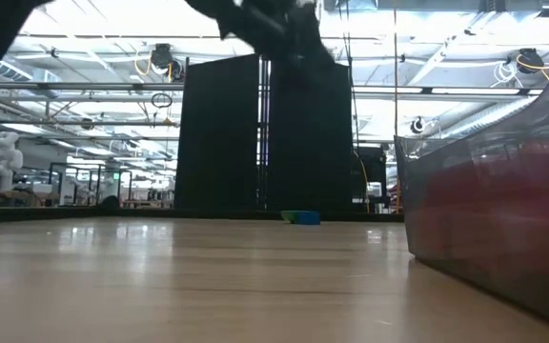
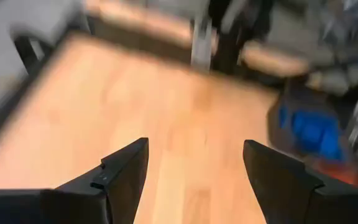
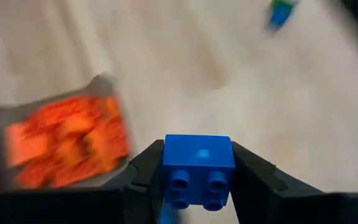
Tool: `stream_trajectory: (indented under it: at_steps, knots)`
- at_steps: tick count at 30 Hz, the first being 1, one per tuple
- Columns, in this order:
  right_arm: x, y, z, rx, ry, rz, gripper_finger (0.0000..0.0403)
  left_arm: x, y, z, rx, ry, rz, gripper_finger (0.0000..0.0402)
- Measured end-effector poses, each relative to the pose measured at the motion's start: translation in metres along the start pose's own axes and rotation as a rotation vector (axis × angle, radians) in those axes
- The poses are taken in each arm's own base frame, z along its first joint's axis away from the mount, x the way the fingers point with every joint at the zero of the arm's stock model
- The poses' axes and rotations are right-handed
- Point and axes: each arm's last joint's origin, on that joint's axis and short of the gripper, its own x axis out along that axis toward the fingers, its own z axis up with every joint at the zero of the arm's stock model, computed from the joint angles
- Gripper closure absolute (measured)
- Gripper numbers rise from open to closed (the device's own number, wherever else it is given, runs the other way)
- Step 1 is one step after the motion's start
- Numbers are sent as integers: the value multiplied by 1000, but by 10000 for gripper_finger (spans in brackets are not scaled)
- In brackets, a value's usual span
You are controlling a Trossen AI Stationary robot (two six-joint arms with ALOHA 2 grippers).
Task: Sort blocks
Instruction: Put the blue game piece into the right black bin
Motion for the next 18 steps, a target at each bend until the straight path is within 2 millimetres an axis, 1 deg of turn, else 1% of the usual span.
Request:
stream_trajectory:
  at_steps: [2, 5, 8, 10, 12, 14, 15, 18]
  knots:
    - [12, 11, -15, 39, 55, 66, 279, 22, 6, -15, -5, 77, -17, 139]
    - [34, 30, -39, 88, 128, 144, 279, 47, 14, -32, -32, 147, -67, 139]
    - [50, 37, -58, 138, 164, 173, 279, 70, 16, -47, -11, 199, -83, 139]
    - [60, 40, -70, 161, 200, 170, 279, 83, 15, -58, 17, 237, -54, 139]
    - [68, 40, -78, 182, 242, 158, 279, 92, 15, -65, 62, 266, 16, 139]
    - [71, 40, -84, 196, 285, 161, 279, 97, 16, -69, 100, 287, 96, 139]
    - [72, 39, -85, 195, 301, 161, 278, 99, 16, -71, 114, 298, 129, 139]
    - [72, 40, -86, 190, 310, 161, 259, 102, 16, -76, 151, 334, 207, 139]
